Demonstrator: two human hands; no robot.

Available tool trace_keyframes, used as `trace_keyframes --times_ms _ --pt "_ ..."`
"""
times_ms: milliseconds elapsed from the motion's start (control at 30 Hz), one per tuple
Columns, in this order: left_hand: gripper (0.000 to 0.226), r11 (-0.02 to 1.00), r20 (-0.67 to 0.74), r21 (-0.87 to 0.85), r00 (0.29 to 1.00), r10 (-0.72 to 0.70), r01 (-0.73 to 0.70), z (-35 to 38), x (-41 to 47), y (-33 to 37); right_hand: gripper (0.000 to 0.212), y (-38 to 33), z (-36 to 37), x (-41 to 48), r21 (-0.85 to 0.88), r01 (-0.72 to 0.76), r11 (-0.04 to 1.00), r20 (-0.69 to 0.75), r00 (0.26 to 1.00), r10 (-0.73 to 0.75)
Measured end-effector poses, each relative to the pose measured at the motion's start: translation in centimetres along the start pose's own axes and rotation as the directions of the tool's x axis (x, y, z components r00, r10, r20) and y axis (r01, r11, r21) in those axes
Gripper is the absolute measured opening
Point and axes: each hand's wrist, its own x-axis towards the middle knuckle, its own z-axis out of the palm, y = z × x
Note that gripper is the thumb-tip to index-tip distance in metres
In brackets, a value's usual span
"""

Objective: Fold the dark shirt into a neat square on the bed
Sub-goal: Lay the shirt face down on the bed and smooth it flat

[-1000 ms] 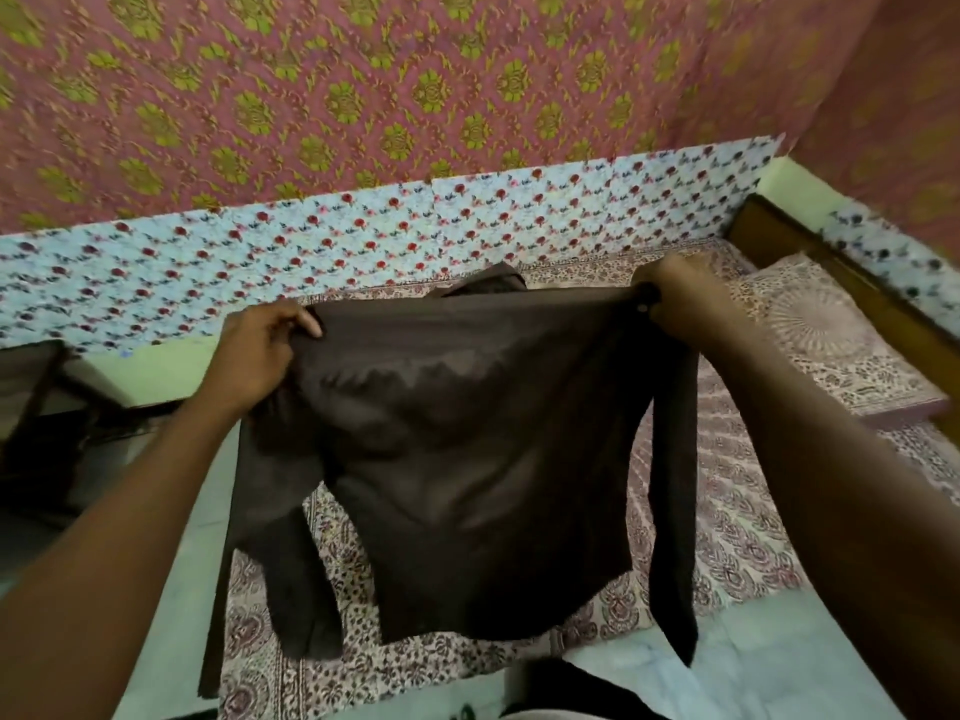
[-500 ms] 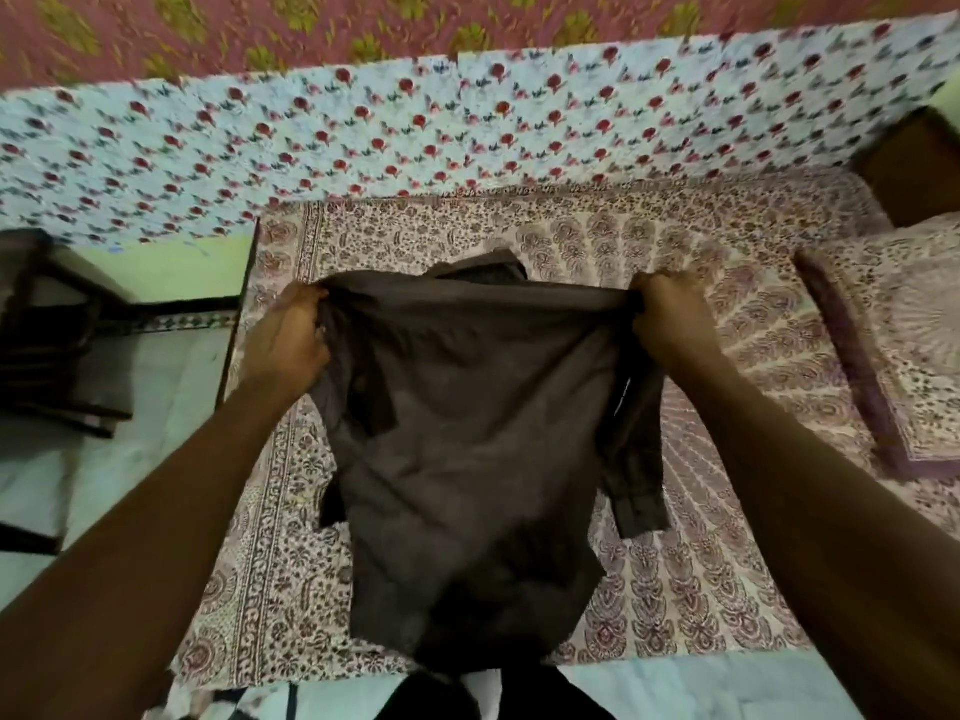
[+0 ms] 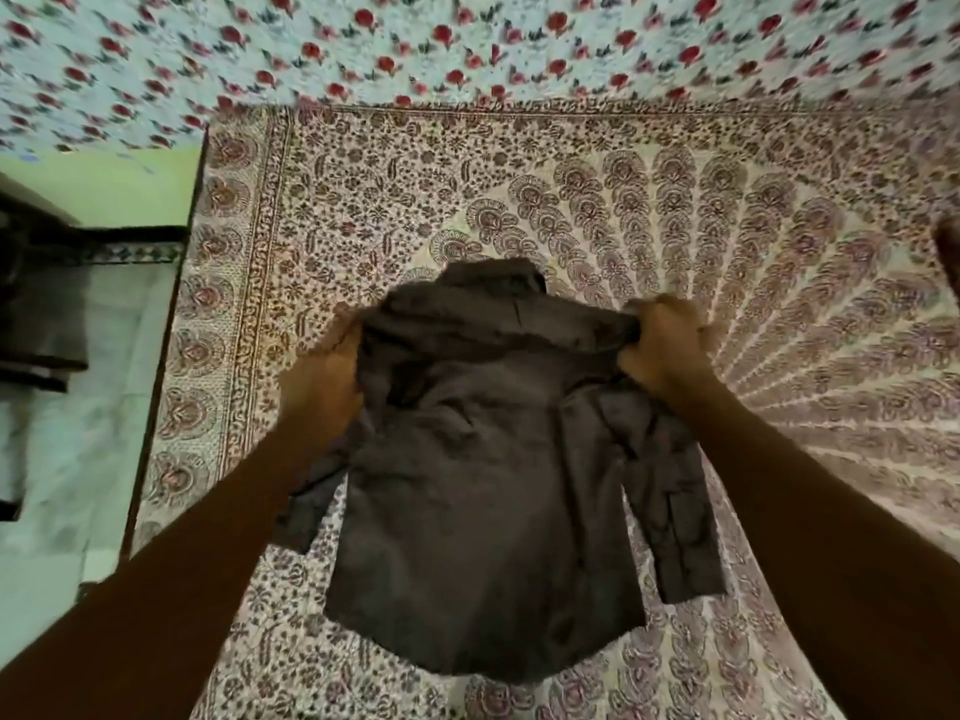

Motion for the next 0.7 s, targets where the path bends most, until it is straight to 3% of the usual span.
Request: trace_keyframes --times_ms 100,200,300,367,400,433,500,567,633,700 --pt "0.071 0.996 0.038 -0.089 0.999 -0.011 0.015 2.9 0.9 -0.2 0.038 1.0 3.2 2.7 0.049 0.001 0.999 0.082 0.997 -0.005" --pt "0.028 0.964 -0.081 -0.239 0.986 -0.144 0.121 4.2 4.1 -0.2 0.015 0.1 3.3 5.1 0.239 -0.006 0.971 0.056 0.998 -0.008" --pt "0.019 0.92 -0.313 -0.386 0.928 -0.203 0.071 5.3 8.2 -0.6 0.018 0.0 3.7 8.7 0.493 0.039 0.869 -0.275 0.955 0.113" --pt "0.03 0.964 -0.515 -0.259 0.852 -0.094 -0.051 6.4 10.2 -0.9 0.02 -0.2 4.7 10.5 0.501 0.089 0.861 -0.456 0.873 0.176" --pt "0.035 0.984 -0.562 -0.144 0.827 0.005 -0.104 7.3 11.0 -1.0 0.02 -0.1 5.9 11.4 0.466 0.053 0.883 -0.475 0.858 0.199" --pt "0.041 0.987 -0.545 -0.041 0.832 0.106 -0.153 8.6 11.6 -1.3 0.02 0.0 7.1 12.1 0.423 0.012 0.906 -0.465 0.861 0.206" --pt "0.049 0.976 -0.336 0.061 0.916 0.217 -0.209 11.5 12.4 -1.5 0.029 0.9 10.3 13.7 0.357 -0.05 0.933 -0.357 0.915 0.186" --pt "0.045 0.983 -0.087 0.052 0.98 0.179 -0.175 14.0 13.2 -1.3 0.03 1.8 13.1 14.9 0.274 -0.116 0.955 -0.18 0.969 0.17" --pt "0.029 0.996 0.001 -0.067 0.998 0.064 -0.064 15.3 14.3 -0.5 0.027 1.5 14.6 15.9 0.196 -0.14 0.971 -0.07 0.985 0.156" --pt "0.039 0.956 -0.073 -0.294 0.997 -0.038 0.015 15.7 16.0 0.6 0.05 0.0 14.9 16.6 0.152 -0.045 0.987 -0.104 0.993 0.061"
